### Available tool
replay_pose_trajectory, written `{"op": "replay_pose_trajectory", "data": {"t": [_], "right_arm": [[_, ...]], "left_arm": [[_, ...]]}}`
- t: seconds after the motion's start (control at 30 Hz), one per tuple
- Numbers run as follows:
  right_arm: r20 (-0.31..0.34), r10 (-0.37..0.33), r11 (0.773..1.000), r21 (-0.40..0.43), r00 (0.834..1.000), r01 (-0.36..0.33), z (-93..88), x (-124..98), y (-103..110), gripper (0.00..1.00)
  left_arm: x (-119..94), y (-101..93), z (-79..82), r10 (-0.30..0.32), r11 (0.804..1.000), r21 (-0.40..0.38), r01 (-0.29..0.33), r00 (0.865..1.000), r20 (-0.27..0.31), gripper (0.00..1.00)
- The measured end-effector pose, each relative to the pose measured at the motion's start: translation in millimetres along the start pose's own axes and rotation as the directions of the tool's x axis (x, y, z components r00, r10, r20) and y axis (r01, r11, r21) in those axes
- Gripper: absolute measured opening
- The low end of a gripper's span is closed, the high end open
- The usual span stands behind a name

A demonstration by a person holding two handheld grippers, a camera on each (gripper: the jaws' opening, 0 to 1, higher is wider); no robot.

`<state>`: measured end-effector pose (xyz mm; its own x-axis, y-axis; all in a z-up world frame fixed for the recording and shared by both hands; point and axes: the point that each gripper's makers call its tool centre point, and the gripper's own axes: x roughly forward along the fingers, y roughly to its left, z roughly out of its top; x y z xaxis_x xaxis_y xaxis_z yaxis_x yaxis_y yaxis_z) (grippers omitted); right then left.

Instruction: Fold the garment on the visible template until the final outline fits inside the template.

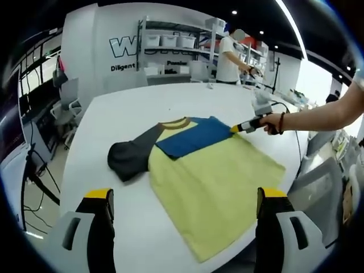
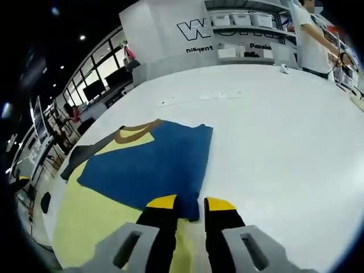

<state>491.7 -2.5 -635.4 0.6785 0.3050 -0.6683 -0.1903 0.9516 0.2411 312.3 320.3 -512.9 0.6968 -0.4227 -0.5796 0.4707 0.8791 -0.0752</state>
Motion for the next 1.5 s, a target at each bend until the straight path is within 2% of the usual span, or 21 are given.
{"op": "replay_pose_trajectory", "data": {"t": [0.13,0.23,0.4,0.57,0.87,1.0,1.37,1.5], "right_arm": [[0.002,-0.027,1.000,-0.016,1.000,0.027,-4.4,-5,-4,0.00],[0.012,-0.042,0.999,-0.013,0.999,0.042,-6.6,-7,-6,0.00],[0.035,-0.085,0.996,0.034,0.996,0.084,-4.6,-11,-10,0.00],[0.047,-0.088,0.993,0.085,0.995,0.084,-5.9,-12,-10,0.00],[0.020,-0.092,0.995,0.030,0.996,0.092,-2.8,-15,-18,0.00],[0.003,-0.103,0.995,0.013,0.995,0.103,-3.1,-16,-29,0.00],[-0.032,-0.160,0.987,-0.019,0.987,0.159,2.9,-28,-74,0.00],[-0.038,-0.183,0.983,-0.029,0.982,0.182,4.5,-33,-91,0.00]], "left_arm": [[1,1.5,-1.0,0.006,1.000,-0.001,-0.006,1.000,-0.006,0.99],[1,0.9,-0.3,0.004,1.000,-0.001,-0.004,1.000,-0.002,0.99],[1,0.8,-0.7,0.004,1.000,0.003,-0.004,1.000,-0.005,0.99],[0,1.6,0.2,0.005,1.000,0.004,-0.005,1.000,0.000,0.99],[-1,-0.1,-1.9,0.003,1.000,0.008,-0.003,1.000,-0.005,0.99],[-1,-2.4,-2.0,-0.009,1.000,0.009,0.009,1.000,-0.006,0.99],[6,2.2,0.7,0.002,1.000,-0.001,-0.002,1.000,-0.001,0.99],[8,0.3,1.8,-0.012,1.000,0.001,0.012,1.000,0.001,0.99]]}}
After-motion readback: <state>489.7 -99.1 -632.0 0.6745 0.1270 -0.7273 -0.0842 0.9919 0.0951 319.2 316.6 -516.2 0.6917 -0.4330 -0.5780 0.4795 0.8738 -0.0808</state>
